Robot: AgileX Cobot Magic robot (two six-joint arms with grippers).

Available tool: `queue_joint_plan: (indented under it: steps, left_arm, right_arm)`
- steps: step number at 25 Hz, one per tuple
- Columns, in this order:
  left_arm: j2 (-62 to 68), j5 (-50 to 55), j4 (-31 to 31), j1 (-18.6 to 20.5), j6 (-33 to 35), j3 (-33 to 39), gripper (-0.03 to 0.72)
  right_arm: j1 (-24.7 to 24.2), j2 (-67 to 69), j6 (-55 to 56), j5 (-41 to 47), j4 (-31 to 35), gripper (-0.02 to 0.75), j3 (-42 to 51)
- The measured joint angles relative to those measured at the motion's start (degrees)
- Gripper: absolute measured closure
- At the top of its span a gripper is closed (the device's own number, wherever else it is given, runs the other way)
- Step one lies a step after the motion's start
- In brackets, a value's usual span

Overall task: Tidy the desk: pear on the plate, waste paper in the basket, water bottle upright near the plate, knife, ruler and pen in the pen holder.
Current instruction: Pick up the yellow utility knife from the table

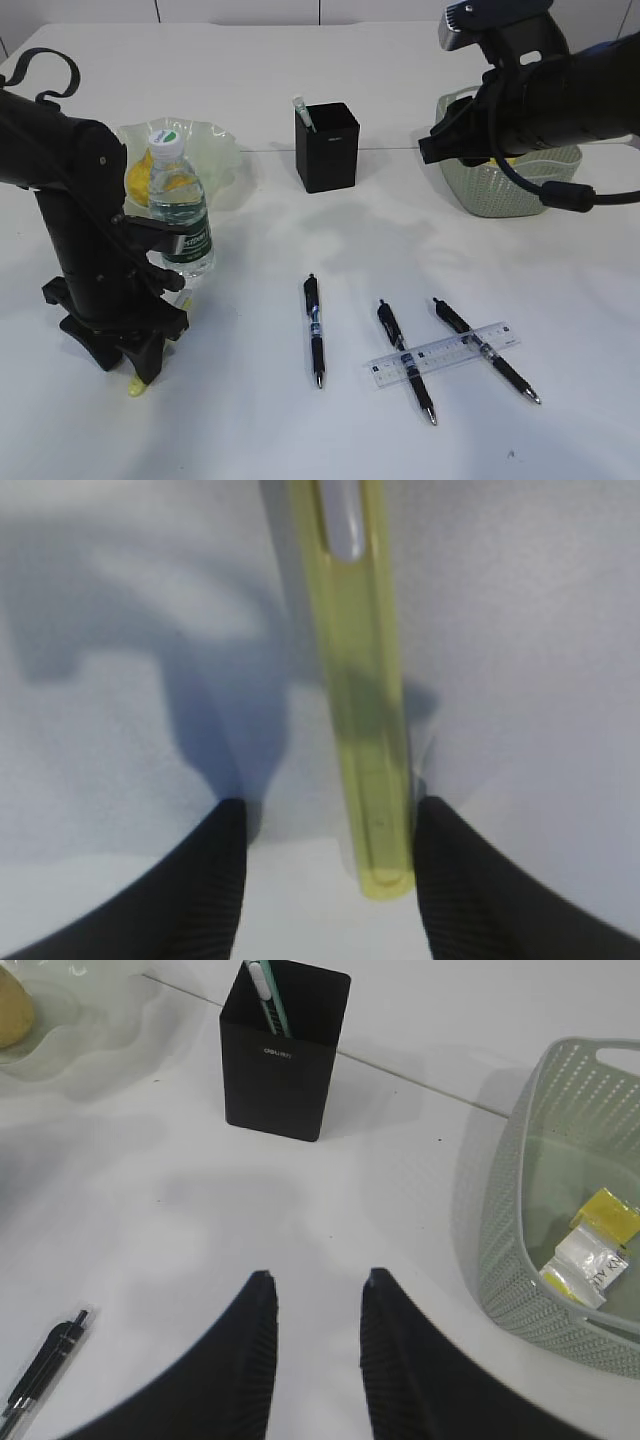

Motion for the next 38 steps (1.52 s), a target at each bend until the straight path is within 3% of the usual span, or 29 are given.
queue_joint_plan:
  steps: [38]
  left_arm:
    - [0.0,-1.0,4.3,0.0,-1.1,0.0,0.337]
  right_arm:
    - [0.0,0.0,0.0,-1.5,-1.0,0.519,0.0]
